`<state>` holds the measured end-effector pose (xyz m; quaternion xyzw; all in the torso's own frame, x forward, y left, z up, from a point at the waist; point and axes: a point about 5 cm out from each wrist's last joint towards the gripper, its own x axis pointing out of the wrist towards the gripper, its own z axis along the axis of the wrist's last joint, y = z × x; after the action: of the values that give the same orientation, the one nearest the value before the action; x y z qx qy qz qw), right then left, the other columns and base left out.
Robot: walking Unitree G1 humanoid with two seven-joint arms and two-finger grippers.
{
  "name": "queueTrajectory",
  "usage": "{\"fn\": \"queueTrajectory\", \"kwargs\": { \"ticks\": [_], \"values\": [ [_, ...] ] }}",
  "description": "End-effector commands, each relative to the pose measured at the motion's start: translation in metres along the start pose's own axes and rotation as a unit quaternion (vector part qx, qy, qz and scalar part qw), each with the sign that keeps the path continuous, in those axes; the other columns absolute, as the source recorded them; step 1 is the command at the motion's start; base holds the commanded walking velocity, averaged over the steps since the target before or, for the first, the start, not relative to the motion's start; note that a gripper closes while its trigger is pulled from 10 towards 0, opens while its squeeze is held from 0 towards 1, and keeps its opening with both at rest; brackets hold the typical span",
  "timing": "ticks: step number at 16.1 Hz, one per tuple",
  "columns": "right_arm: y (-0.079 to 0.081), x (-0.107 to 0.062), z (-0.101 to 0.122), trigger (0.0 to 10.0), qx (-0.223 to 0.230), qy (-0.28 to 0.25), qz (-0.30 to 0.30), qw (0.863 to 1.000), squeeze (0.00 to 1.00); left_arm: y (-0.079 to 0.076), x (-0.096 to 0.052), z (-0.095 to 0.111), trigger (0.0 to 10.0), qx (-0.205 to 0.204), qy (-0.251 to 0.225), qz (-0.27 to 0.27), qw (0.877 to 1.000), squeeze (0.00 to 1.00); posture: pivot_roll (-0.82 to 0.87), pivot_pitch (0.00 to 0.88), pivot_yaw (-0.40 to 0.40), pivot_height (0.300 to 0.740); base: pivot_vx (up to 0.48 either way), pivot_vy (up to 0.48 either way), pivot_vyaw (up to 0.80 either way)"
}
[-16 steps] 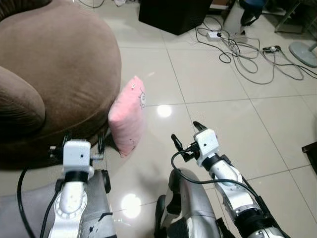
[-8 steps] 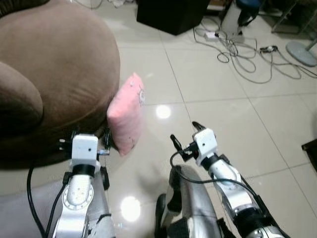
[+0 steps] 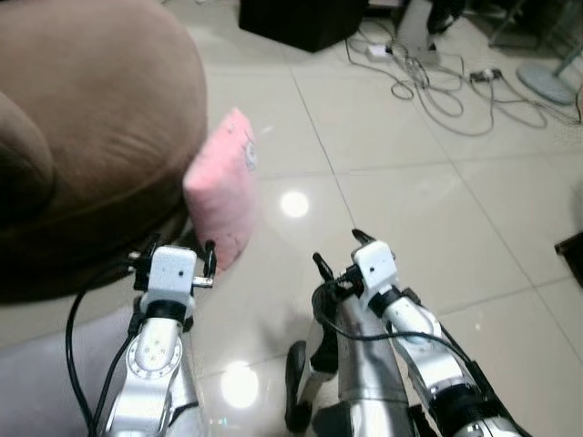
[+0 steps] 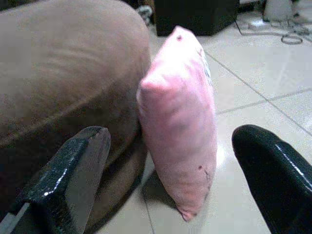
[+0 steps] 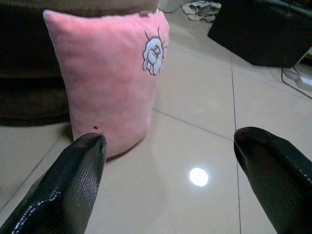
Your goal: Move the pillow to the sofa from floor
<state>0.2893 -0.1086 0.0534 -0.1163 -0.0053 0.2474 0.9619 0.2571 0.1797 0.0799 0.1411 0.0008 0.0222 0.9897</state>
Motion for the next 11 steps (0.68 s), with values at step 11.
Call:
{"fn": "queueTrajectory", "kwargs": {
  "ticks": [11],
  "values": [
    [-0.0016,-0.0073,-0.0083,10.0,-0.007,0.022,0.002,1.0,0.0,-0.01,0.0006,-0.0115,10.0,0.012,0.048,-0.011,0.999,0.0,0.13,0.216,-0.21,0.449,0.476,0.0,0.0]
  ]
}}
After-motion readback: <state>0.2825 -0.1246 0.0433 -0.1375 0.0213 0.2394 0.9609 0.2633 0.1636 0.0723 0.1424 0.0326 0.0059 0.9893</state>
